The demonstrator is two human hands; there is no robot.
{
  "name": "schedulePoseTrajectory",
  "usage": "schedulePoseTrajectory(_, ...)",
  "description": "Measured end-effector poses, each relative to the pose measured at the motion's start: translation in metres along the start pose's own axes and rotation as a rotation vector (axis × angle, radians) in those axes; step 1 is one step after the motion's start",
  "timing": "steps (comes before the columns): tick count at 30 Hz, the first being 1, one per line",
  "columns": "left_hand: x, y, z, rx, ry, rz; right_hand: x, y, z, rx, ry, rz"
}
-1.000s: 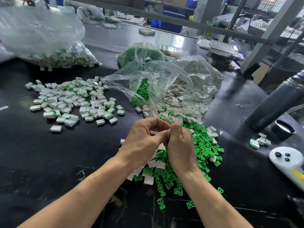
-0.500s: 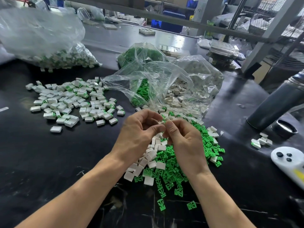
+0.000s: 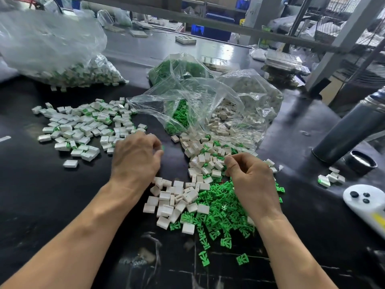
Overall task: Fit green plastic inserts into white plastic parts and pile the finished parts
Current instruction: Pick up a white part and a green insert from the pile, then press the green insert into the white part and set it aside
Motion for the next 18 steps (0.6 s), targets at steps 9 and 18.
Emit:
schedulePoseTrajectory(9, -0.015, -0.010, -0.010, 0.049, -0.130, -0.128, 0.004, -0.002, -0.010, -0.146, 0.184, 0.022)
schedulePoseTrajectory(18, 0.028, 0.017, 0.012, -0.658, 0.404, 0.044, -0.006, 0.005, -0.007, -0.469, 0.303, -0.015)
Point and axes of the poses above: each hand's wrist, its own y-axis away from the middle knuckle, its own z-axis out of the palm, x = y × z, the point moved 3 cm from there along -y, towards the middle knuckle, and after that the axes turned 8 degrees about -x, right-handed, at the moved point
